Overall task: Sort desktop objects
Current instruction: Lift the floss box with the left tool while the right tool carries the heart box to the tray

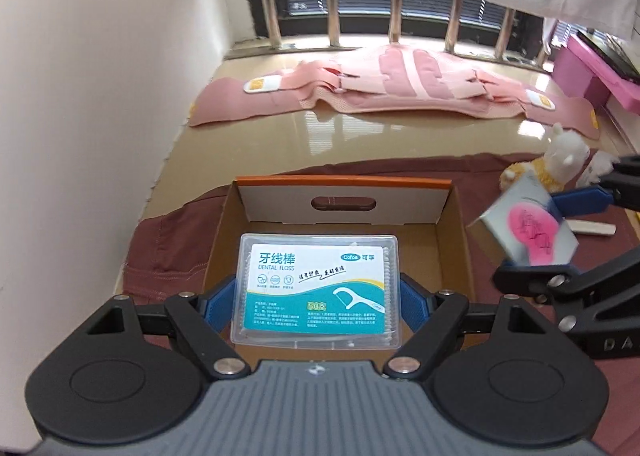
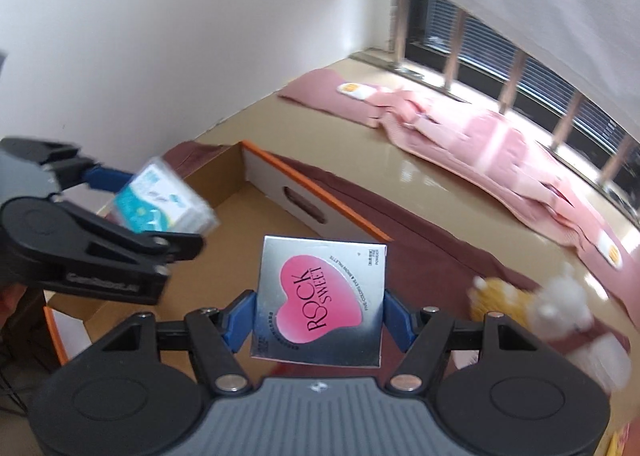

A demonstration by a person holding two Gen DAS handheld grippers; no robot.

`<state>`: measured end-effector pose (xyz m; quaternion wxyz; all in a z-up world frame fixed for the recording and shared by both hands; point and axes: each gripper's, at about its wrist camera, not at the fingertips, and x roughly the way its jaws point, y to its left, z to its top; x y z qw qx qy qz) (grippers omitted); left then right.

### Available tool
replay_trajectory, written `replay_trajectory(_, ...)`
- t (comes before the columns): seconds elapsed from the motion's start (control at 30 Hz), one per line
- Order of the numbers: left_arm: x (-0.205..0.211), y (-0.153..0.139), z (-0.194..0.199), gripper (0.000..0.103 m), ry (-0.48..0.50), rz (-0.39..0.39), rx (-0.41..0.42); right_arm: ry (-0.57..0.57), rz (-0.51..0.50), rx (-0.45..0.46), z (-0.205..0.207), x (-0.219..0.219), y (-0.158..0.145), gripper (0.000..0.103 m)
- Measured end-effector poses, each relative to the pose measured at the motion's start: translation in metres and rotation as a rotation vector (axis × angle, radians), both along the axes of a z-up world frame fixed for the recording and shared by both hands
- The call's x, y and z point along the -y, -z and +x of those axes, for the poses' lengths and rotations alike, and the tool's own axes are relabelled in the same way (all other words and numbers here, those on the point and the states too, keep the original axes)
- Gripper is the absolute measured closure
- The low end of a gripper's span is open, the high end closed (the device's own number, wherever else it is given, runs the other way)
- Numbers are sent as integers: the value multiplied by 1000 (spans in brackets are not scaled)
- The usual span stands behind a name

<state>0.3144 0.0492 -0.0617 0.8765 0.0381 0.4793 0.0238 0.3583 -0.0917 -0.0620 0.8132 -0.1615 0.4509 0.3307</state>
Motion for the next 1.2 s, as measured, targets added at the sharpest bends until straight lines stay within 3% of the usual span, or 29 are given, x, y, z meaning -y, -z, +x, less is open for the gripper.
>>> replay_trajectory(0.27,-21,37,19,21,196,50,-46,-226,-192,81,13,-51,23,36)
replay_trajectory(0.53,-27,51,26,21,485,120,-74,-433,-255,91,7,-71,37,36)
replay_trajectory(0.9,-15,50,32,21,842,280,-76,-558,-315,108,16,-76,46,36)
replay_trajectory(1.2,-10,59,44,21,1057,356,-96,-642,-334,92,24,-84,56,36)
